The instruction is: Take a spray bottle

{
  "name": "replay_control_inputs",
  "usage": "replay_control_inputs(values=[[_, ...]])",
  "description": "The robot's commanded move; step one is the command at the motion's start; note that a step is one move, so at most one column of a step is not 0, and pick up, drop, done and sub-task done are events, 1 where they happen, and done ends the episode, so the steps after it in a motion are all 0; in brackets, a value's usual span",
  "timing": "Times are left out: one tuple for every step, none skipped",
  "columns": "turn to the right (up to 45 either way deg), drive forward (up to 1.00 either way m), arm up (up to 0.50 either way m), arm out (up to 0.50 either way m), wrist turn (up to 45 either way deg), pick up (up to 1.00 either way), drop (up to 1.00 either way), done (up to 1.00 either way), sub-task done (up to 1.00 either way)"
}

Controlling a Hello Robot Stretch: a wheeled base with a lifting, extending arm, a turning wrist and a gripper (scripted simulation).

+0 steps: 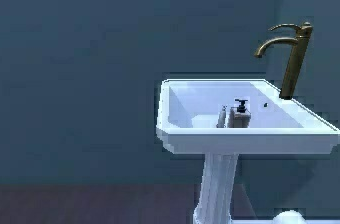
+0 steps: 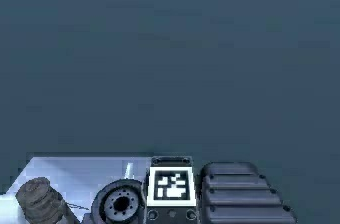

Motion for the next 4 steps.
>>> replay_control_inputs(values=[[0.0,0.00,0.00,0.00,45.0,0.00,0.00,0.00,0.00],[0.0,0.00,0.00,0.00,45.0,0.00,0.00,0.00,0.00],[0.0,0.00,0.00,0.00,45.0,0.00,0.00,0.00,0.00],[0.0,0.00,0.00,0.00,30.0,0.00,0.00,0.00,0.00]])
